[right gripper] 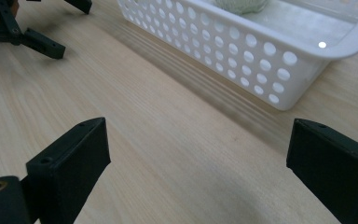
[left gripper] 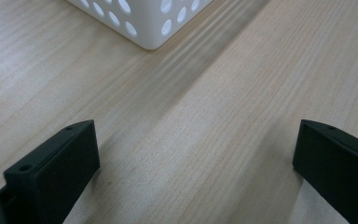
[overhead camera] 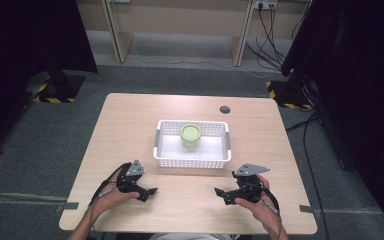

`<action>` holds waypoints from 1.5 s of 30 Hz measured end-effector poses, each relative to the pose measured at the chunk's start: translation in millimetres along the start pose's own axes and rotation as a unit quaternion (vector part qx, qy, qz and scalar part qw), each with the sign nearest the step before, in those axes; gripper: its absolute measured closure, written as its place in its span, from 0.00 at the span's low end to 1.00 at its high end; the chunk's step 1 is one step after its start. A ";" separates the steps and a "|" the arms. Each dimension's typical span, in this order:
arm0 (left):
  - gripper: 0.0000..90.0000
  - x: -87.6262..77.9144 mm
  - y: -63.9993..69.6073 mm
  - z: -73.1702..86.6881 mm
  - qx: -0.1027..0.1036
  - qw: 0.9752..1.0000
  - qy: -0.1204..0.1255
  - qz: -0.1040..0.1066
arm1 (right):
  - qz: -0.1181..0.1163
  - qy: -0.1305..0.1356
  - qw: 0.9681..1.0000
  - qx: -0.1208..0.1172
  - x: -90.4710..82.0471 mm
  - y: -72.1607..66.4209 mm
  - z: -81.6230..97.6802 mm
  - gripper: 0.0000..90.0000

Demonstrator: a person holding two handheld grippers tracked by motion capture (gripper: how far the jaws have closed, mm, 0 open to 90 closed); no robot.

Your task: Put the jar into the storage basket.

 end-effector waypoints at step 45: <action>0.00 0.0 0.0 0.0 0.000 1.000 0.000 0.000 | 0.020 0.000 0.999 0.031 -21.3 4.9 42.2 0.07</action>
Point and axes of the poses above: each handheld gripper's, and its own axes: x roughly forward along the jaws, z roughly out of its underside, y roughly to its right, the point moved 10 cm from there along x, roughly forward along the jaws, and after that the axes turned 4 degrees about -x, right-handed, at the moved point
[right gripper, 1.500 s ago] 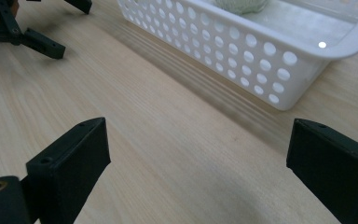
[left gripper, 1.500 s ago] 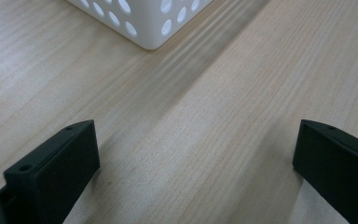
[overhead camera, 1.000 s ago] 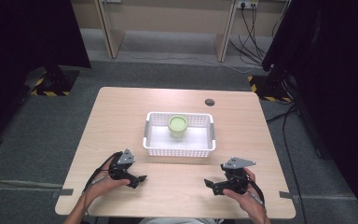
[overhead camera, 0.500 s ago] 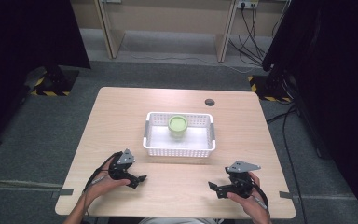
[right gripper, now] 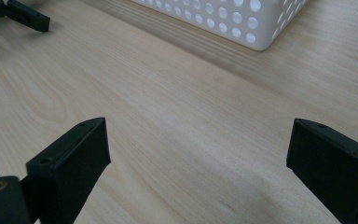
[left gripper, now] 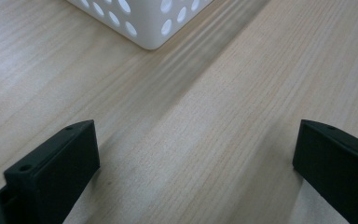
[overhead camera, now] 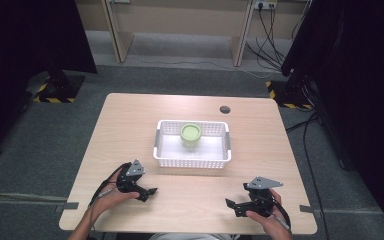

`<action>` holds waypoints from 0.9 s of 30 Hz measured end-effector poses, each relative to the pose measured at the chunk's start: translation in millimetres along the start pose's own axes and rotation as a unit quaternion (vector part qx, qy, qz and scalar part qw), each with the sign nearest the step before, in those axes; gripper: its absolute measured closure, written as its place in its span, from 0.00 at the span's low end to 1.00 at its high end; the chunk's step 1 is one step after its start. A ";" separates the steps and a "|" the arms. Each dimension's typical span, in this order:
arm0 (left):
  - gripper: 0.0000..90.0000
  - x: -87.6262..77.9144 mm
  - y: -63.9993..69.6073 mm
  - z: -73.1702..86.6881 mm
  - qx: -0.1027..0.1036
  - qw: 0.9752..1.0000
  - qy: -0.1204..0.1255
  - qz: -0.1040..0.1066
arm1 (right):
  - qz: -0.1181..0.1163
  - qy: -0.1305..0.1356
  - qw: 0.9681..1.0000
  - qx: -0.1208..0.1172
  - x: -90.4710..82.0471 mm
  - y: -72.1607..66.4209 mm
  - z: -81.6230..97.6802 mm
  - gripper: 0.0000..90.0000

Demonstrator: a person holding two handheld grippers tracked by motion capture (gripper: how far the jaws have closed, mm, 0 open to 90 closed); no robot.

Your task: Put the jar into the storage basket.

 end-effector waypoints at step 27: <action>0.00 0.0 0.0 0.0 0.000 1.000 0.000 0.000 | 0.006 0.006 1.000 0.007 -11.9 -5.3 23.3 0.07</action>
Point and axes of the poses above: each handheld gripper's, and its own axes: x roughly forward along the jaws, z roughly out of its underside, y roughly to its right, the point moved 10 cm from there along x, roughly forward along the jaws, and after that the axes turned 4 degrees about -x, right-handed, at the moved point
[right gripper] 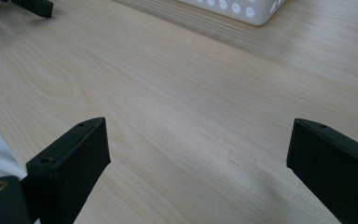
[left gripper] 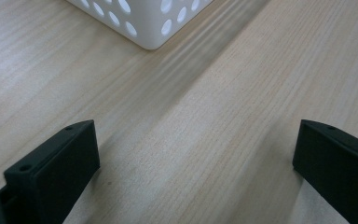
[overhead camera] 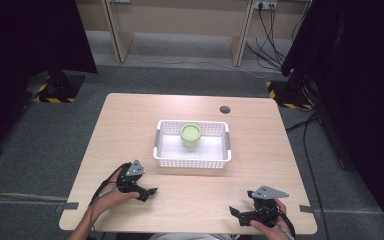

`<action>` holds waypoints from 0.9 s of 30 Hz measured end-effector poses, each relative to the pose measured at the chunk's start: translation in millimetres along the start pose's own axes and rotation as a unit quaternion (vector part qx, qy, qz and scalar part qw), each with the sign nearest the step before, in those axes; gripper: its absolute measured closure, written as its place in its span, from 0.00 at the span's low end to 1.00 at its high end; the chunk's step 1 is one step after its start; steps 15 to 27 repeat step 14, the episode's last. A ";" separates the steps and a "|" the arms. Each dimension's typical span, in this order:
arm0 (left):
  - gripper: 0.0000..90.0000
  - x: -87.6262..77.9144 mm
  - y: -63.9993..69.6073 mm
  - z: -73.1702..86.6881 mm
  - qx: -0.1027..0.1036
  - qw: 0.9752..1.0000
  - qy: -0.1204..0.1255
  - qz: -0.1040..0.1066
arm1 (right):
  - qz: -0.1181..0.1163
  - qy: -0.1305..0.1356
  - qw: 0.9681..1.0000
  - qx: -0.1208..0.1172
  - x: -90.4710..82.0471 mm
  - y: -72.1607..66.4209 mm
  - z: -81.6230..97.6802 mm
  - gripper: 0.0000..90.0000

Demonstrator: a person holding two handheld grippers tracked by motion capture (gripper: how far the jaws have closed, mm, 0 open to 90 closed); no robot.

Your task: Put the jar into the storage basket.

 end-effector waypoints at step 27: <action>0.00 0.0 0.0 0.0 0.000 1.000 0.000 0.000 | 0.006 -0.002 1.000 0.004 -3.9 0.8 8.7 0.07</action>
Point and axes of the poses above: each handheld gripper's, and its own axes: x roughly forward along the jaws, z roughly out of its underside, y roughly to its right, the point moved 10 cm from there along x, roughly forward along the jaws, and after that the axes turned 4 degrees about -x, right-handed, at the moved point
